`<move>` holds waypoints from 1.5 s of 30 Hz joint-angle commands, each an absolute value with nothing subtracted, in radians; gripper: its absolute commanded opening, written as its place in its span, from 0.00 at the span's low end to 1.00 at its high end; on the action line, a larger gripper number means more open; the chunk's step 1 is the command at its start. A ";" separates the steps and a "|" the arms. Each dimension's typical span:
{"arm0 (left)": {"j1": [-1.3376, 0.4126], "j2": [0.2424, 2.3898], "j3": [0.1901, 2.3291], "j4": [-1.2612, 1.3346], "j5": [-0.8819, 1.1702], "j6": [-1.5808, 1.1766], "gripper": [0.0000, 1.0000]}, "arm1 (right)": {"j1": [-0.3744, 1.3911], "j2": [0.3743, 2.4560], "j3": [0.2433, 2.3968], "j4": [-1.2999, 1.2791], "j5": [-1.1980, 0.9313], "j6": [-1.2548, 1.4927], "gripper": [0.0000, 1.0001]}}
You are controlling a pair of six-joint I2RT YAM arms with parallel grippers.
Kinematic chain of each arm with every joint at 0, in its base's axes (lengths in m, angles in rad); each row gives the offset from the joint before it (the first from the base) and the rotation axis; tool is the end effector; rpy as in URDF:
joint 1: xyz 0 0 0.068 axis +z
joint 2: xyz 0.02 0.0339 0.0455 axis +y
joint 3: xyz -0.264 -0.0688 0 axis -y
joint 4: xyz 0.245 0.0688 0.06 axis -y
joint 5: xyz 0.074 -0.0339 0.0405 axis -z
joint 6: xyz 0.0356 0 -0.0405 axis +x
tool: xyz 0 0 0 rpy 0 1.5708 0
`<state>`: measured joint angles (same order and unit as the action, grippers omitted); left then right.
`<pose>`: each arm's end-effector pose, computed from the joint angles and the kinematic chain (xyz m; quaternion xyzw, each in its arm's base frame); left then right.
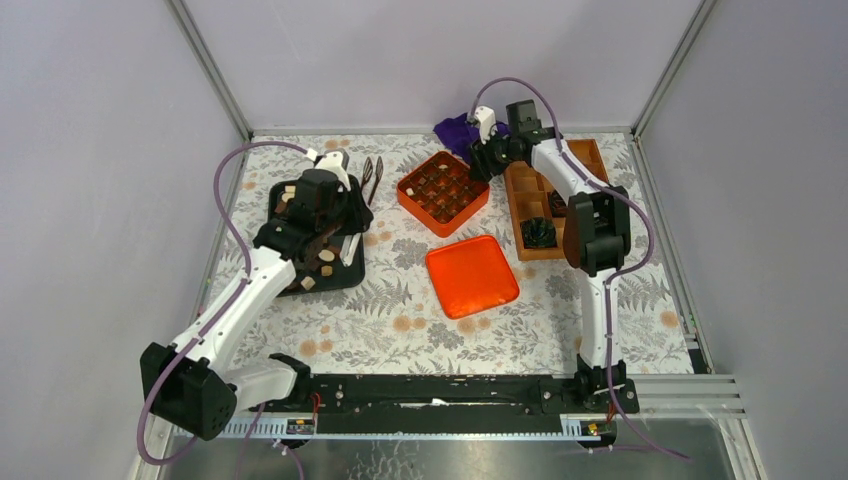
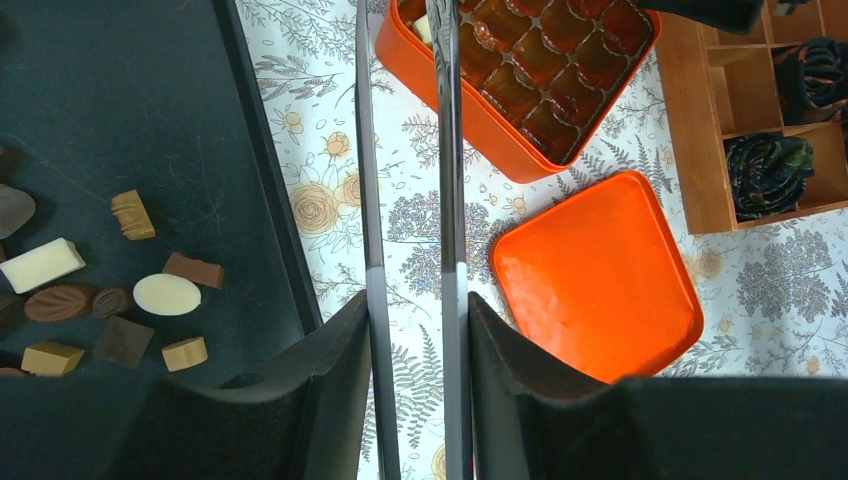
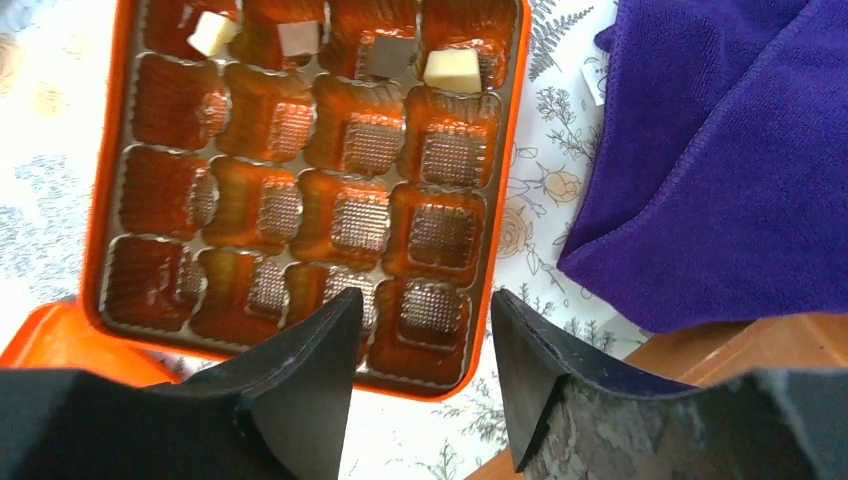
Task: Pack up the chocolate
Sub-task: Adjust the packing box at the center of the board.
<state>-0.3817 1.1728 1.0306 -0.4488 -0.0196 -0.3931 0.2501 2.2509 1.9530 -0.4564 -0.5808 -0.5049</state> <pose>0.2413 -0.0961 0.3205 -0.0096 0.8823 -0.1697 0.4389 0.4926 0.1460 0.2332 -0.4298 0.7756 0.2123 0.4107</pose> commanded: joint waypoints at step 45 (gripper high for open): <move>-0.367 1.117 1.006 -0.351 -0.070 -0.370 0.41 | 0.300 2.062 1.912 -0.099 -0.410 -0.624 0.00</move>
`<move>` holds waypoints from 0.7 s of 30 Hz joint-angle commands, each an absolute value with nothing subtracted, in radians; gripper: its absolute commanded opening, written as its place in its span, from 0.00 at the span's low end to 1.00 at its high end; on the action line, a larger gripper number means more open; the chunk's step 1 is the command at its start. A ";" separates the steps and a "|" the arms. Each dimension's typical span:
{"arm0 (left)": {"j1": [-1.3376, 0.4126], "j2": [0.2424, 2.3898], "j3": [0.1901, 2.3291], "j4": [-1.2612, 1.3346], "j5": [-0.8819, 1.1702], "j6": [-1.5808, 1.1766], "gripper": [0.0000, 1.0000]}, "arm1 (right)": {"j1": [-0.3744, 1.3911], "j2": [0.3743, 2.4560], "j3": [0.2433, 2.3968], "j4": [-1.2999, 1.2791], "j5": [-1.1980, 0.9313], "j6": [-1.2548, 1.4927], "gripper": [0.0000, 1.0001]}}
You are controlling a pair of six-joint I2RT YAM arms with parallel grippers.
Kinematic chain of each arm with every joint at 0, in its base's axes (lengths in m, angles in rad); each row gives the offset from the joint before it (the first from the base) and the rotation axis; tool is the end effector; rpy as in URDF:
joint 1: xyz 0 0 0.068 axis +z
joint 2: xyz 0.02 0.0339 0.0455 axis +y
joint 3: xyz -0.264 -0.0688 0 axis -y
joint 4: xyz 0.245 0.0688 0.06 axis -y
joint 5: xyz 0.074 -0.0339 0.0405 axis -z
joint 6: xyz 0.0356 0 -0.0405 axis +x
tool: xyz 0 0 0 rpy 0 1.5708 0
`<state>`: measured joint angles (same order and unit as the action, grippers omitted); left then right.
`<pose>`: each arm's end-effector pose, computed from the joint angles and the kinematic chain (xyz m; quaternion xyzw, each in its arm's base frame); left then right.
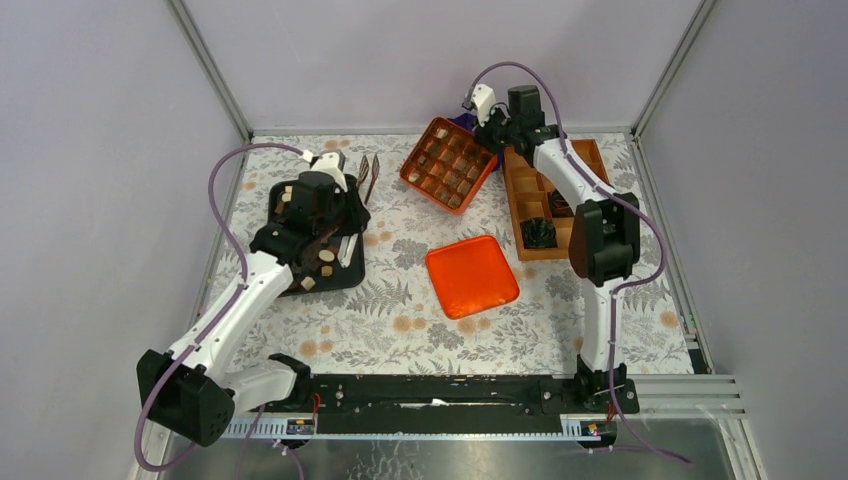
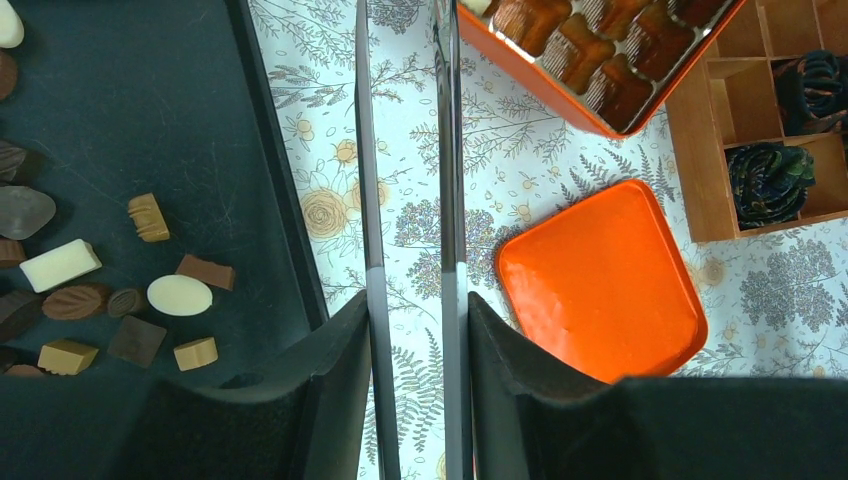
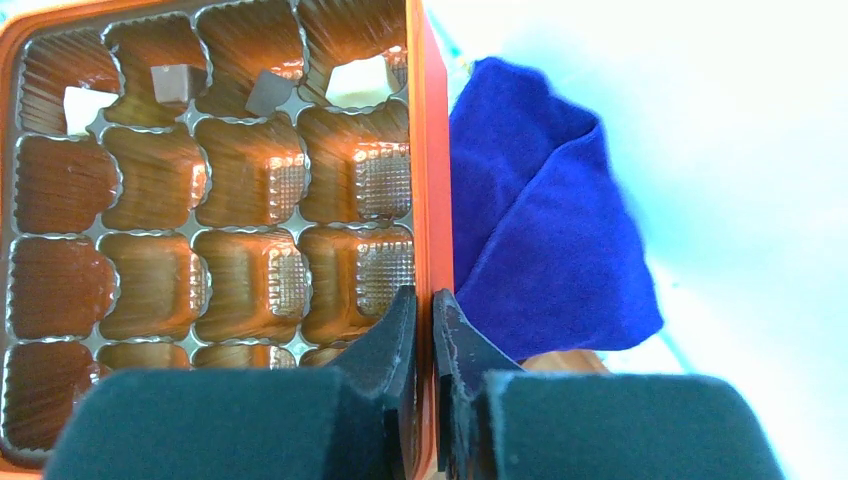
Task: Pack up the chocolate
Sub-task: Adjust the packing box at the center of the board.
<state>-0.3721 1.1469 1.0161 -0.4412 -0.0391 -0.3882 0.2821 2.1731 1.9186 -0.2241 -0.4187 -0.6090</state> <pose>0.2374 -0.0912 0.3224 -0.0164 0.8776 -0.1617 0.4510 0.4919 0.1576 0.2784 -0.4576 0.7078 0.0926 0.5301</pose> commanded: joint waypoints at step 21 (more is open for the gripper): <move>-0.364 1.059 0.959 -0.328 -0.080 -0.370 0.41 | 0.331 1.885 1.628 0.217 -0.411 -0.812 0.00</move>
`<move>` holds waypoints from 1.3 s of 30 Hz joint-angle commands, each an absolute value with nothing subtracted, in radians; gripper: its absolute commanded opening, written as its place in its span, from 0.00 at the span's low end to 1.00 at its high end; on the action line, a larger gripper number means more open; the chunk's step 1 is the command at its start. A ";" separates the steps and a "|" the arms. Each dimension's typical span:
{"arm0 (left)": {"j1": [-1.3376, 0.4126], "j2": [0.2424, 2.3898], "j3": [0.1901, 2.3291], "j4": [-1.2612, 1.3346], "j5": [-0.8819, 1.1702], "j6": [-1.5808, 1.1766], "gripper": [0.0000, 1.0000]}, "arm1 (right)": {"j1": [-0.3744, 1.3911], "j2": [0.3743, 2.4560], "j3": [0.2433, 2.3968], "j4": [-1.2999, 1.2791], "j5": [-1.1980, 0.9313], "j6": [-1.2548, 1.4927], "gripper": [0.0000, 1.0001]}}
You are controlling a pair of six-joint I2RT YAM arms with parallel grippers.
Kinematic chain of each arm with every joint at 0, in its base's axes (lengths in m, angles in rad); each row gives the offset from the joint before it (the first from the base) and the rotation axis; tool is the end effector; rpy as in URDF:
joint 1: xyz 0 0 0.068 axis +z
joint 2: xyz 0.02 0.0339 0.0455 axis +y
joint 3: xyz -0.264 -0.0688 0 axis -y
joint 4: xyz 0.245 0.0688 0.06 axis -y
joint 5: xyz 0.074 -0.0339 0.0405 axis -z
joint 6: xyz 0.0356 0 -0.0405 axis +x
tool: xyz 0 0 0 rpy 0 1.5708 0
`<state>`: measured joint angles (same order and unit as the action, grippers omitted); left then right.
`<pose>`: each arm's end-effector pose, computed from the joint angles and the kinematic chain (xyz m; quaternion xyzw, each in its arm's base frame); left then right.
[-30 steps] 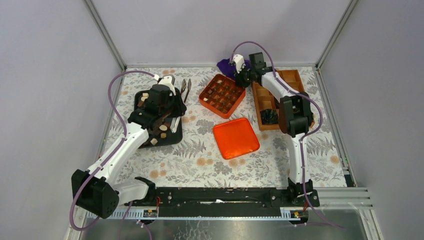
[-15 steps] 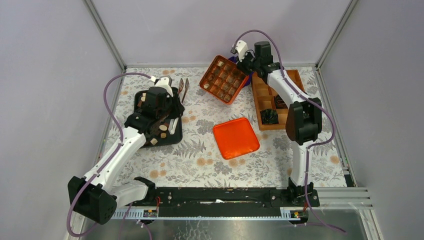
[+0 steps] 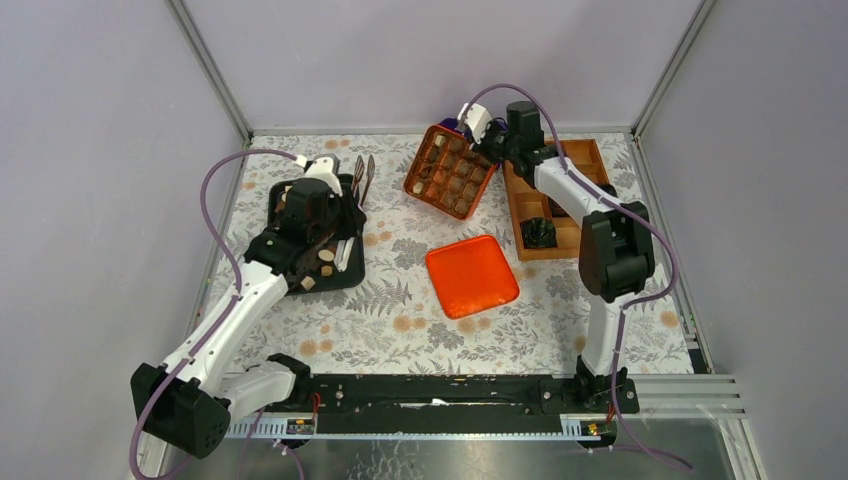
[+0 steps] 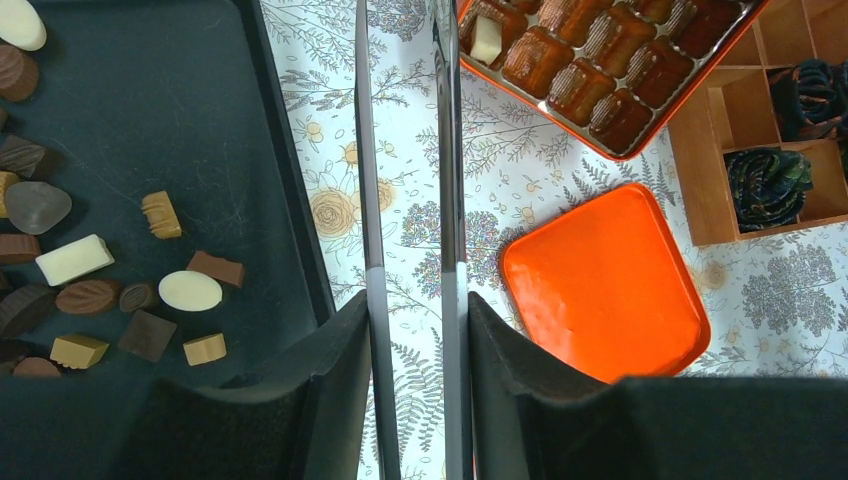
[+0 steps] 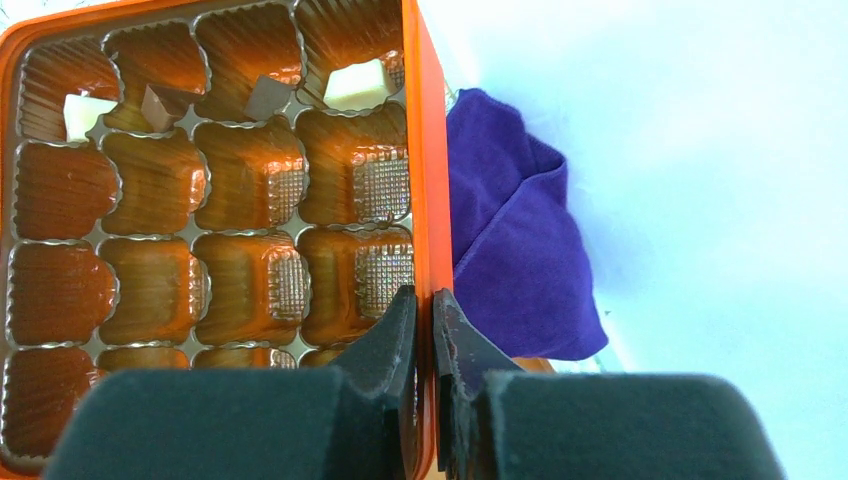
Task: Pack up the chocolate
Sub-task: Adjust the packing box at the center of the board.
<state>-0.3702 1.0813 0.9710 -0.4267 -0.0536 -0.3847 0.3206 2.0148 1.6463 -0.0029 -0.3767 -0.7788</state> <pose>0.2245 -0.0851 0.3231 -0.0195 0.8689 -0.1604 0.4678 0.4546 0.1648 0.2808 -0.5138 0.6362 0.0246 0.5750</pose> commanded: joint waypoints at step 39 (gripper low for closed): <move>-0.361 1.029 0.940 -0.456 -0.026 -0.398 0.41 | 0.333 2.142 1.663 0.006 -0.279 -0.045 0.14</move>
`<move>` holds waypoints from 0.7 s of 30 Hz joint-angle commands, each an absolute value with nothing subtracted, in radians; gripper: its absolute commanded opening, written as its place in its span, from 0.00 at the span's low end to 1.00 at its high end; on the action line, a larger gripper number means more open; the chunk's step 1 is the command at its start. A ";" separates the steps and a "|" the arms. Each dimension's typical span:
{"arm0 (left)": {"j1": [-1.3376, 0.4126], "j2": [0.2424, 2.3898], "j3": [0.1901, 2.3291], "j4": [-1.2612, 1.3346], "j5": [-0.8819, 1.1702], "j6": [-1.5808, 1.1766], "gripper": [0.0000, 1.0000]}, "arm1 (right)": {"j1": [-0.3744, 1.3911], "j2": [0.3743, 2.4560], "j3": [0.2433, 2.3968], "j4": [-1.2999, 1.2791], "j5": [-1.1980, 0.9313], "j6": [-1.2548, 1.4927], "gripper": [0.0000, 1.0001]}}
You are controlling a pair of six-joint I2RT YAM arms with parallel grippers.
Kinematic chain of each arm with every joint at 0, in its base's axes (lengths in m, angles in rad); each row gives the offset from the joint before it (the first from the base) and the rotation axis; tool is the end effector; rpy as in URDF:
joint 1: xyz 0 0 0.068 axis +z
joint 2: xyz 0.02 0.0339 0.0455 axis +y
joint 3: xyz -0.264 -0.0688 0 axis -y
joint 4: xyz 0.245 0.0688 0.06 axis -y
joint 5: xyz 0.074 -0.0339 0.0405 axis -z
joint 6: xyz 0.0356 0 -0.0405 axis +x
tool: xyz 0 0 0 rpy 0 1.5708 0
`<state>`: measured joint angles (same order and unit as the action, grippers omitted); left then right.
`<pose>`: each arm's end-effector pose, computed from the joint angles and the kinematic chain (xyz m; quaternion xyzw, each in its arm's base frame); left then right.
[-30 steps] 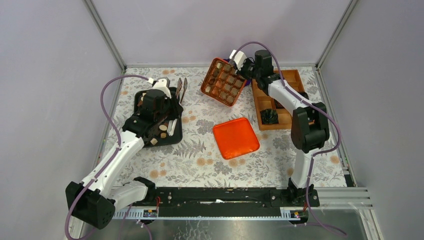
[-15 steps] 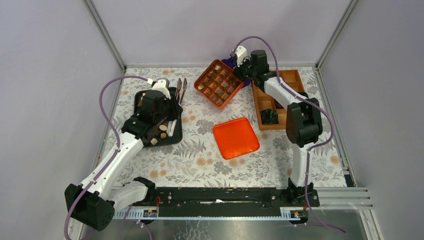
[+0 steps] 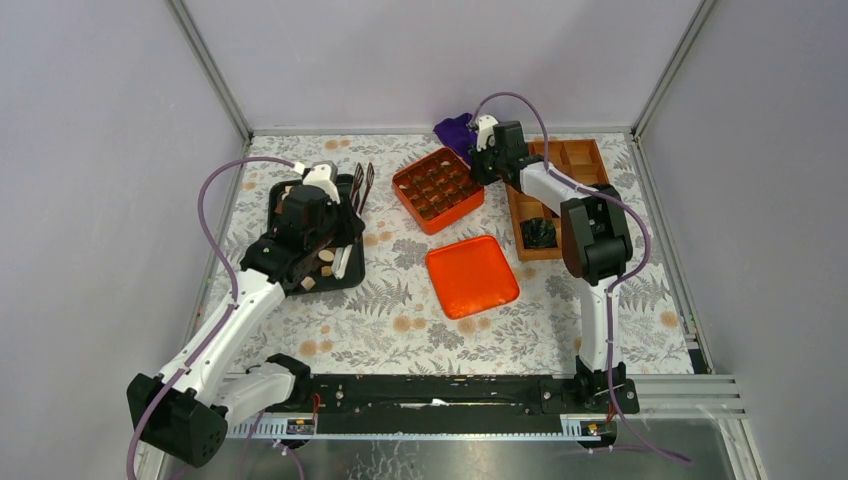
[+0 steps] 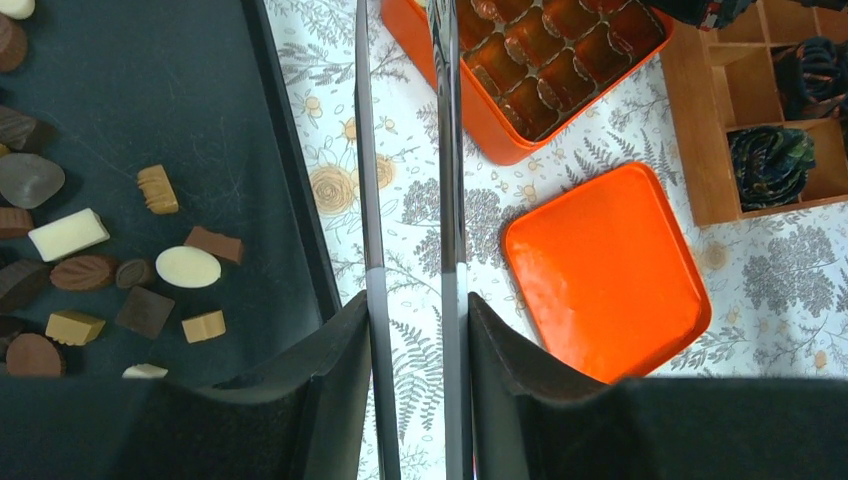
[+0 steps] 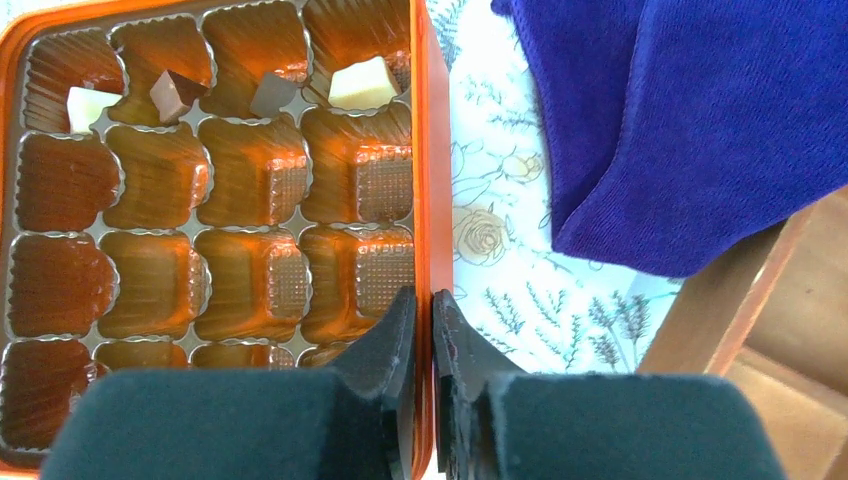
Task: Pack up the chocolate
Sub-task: Adjust the packing box at the center of the board, then pick up the fake chocolate from the plate.
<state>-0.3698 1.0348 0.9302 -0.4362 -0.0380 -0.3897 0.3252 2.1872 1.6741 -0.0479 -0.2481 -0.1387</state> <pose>0.2140 -0.0815 0.3182 -0.0180 0.8700 -0.1672 0.4635 0.4780 0.1704 0.2032 -0.2579 0.8315 0.1525 0.4678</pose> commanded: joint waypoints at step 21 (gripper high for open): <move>-0.250 1.149 1.036 -0.803 -0.029 -0.434 0.42 | 0.195 1.842 1.541 -0.300 -0.773 -0.191 0.64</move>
<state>-0.3027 1.1263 0.9871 -0.7502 -0.0376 -0.4347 0.2100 2.0121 1.6150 -0.2359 -0.6235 -0.0887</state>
